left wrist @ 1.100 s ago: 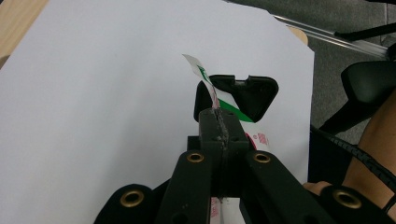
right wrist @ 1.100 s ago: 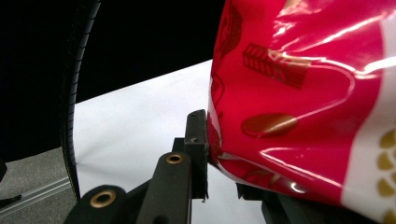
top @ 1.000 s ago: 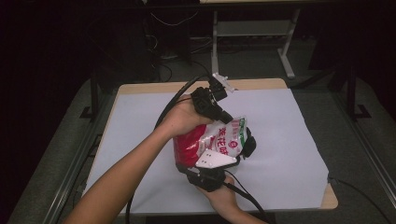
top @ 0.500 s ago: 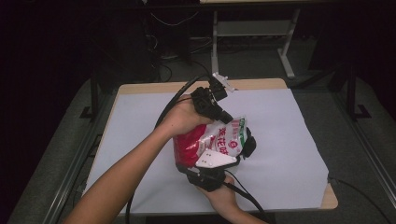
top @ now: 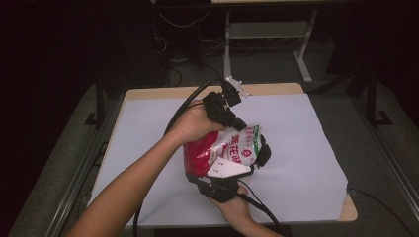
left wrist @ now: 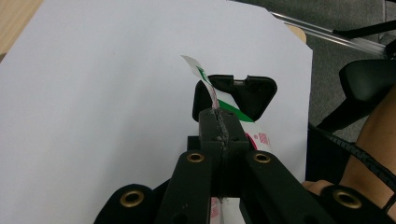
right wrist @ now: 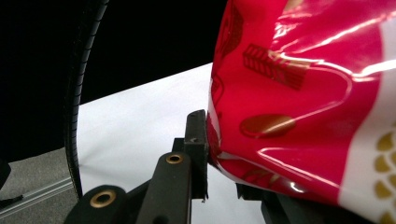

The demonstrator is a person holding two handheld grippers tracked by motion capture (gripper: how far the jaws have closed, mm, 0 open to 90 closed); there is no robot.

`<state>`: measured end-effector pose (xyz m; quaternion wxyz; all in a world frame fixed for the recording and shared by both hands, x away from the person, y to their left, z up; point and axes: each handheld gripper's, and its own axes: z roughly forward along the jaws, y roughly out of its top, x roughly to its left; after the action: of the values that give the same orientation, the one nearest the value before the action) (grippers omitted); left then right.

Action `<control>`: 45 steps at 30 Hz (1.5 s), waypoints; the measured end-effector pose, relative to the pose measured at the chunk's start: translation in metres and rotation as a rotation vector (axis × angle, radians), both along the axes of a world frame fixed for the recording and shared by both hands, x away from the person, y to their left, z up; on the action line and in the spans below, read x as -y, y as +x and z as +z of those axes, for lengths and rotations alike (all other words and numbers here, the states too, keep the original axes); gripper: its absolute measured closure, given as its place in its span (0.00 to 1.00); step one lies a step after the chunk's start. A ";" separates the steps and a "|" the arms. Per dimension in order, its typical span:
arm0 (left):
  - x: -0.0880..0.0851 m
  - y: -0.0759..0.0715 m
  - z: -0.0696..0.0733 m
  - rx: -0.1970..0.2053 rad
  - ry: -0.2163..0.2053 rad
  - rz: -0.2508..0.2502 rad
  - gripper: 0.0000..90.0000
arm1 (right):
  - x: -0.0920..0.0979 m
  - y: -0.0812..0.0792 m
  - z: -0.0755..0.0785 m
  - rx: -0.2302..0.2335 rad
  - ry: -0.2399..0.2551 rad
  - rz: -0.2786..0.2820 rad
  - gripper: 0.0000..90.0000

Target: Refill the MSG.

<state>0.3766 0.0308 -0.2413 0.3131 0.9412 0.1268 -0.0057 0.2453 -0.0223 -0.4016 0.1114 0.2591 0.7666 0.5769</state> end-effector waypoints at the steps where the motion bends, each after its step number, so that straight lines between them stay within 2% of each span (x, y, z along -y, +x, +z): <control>1: 0.000 0.000 0.000 0.000 0.000 0.000 1.00 | 0.000 0.000 0.000 0.000 0.001 0.000 0.86; 9: 0.002 0.001 0.002 0.001 0.013 -0.003 1.00 | 0.000 0.000 0.000 -0.007 0.016 0.000 0.86; 20: 0.003 0.000 0.004 -0.002 0.009 0.004 1.00 | 0.002 0.000 0.002 -0.014 0.034 0.002 0.86; 27: 0.007 -0.001 0.006 0.014 0.018 0.005 1.00 | 0.003 0.001 0.002 -0.008 0.037 0.000 0.86; 36: 0.009 0.000 0.005 0.015 0.022 0.012 1.00 | 0.003 0.001 0.002 -0.016 0.039 -0.003 0.86; 45: 0.007 -0.001 0.006 0.012 0.025 0.011 1.00 | 0.001 -0.002 0.003 0.019 0.019 -0.009 0.85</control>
<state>0.3754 0.0237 -0.2357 0.3021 0.9443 0.1300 0.0031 0.2436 -0.0229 -0.3990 0.1186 0.2579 0.7590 0.5860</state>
